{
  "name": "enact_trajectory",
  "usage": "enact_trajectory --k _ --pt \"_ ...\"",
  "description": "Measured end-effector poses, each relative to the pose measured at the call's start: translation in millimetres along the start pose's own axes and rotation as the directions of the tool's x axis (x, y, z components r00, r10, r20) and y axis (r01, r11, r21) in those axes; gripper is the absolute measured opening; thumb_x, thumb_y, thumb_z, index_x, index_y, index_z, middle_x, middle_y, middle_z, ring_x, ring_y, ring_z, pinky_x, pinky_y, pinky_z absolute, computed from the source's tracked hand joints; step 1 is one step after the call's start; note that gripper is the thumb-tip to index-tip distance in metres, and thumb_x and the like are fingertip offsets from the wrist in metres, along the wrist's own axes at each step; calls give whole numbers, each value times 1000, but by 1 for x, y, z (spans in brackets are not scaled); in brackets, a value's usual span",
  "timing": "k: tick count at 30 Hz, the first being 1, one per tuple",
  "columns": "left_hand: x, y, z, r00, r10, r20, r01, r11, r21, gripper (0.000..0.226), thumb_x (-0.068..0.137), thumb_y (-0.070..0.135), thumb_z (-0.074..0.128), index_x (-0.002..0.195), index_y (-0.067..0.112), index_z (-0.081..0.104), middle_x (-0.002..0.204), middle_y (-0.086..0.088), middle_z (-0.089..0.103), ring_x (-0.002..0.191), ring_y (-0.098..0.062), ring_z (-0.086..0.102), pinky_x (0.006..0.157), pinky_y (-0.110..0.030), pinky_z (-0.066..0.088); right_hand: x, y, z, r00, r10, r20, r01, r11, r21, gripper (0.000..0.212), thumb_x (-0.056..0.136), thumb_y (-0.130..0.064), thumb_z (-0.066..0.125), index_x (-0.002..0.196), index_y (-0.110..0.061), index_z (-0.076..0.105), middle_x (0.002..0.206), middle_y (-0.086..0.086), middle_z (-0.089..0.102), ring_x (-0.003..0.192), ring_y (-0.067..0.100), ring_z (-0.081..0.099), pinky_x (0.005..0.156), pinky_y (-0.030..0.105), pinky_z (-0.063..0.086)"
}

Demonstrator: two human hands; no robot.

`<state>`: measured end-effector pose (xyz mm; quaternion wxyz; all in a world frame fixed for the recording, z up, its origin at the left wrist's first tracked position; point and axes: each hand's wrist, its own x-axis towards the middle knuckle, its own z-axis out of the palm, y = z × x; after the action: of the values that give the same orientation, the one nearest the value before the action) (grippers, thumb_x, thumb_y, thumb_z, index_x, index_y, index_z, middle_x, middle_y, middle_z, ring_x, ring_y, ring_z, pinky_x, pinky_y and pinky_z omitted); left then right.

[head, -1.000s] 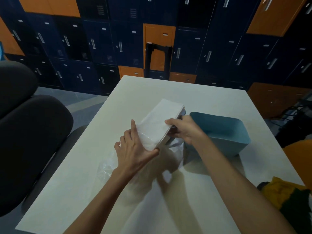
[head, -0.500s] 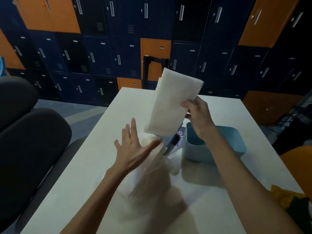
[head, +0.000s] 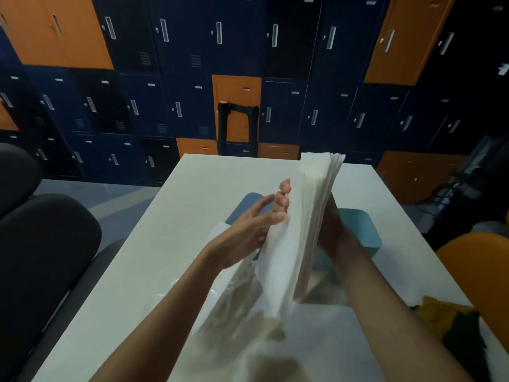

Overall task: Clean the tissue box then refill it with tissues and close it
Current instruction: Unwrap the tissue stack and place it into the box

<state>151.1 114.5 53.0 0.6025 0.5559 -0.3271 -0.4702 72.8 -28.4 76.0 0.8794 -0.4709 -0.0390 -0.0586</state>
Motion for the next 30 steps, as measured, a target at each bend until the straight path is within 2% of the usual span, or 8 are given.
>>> enact_trajectory --k 3,6,8,11,17,20,22,30 --pt "-1 -16 14 998 -43 41 48 992 -120 54 71 33 74 117 15 53 117 -5 56 106 -20 56 97 -38 44 -9 4 1 990 104 -92 -107 994 -28 45 52 -33 81 78 -7 54 68 9 55 63 21 52 64 31 44" --pt "-5 -21 20 993 -117 25 120 982 -145 52 81 27 70 129 11 56 123 -3 64 106 -19 63 97 -34 51 -31 11 12 938 20 -346 -49 996 -76 35 99 -30 41 86 0 53 72 12 64 72 16 61 65 21 52" --pt "-12 -20 19 986 -166 1 165 983 -82 42 85 27 70 119 3 63 117 -13 69 99 -23 67 90 -33 54 -41 13 11 835 -10 -551 -35 997 -73 41 104 -18 27 73 -3 49 62 10 57 40 6 59 41 13 46" --pt "-18 -23 15 991 -125 -54 121 990 -79 28 84 27 68 103 7 72 106 -14 72 88 -22 69 79 -30 55 -45 9 10 835 -85 -544 -62 967 -246 38 103 -17 33 72 -8 54 52 3 62 48 8 62 42 14 47" --pt "-22 -27 14 958 72 -278 -107 988 -110 20 89 23 66 106 15 70 103 -7 73 89 -20 68 76 -30 57 -69 15 0 880 -123 -458 69 989 -133 53 89 -54 44 116 -12 62 99 8 70 90 21 66 83 35 53" --pt "-23 -34 21 927 181 -329 -196 981 -12 26 87 26 69 111 17 69 108 -11 71 98 -29 67 83 -45 57 -87 29 2 878 -172 -446 -45 898 -437 40 84 -27 63 120 -11 59 106 7 71 101 22 67 81 25 56" --pt "-24 -40 31 915 227 -333 -219 974 60 28 84 29 72 110 18 68 105 -9 72 98 -31 68 83 -48 57 -96 35 6 831 -280 -481 -83 791 -606 31 86 -5 65 115 -13 60 101 -1 71 99 6 66 71 10 51" --pt "-25 -63 62 888 296 -352 -264 955 136 52 78 26 79 124 27 55 113 1 68 104 -16 66 83 -35 57 -120 60 -6 774 -360 -521 -72 767 -637 34 84 -15 70 110 -34 58 104 -12 69 99 1 65 75 16 53"
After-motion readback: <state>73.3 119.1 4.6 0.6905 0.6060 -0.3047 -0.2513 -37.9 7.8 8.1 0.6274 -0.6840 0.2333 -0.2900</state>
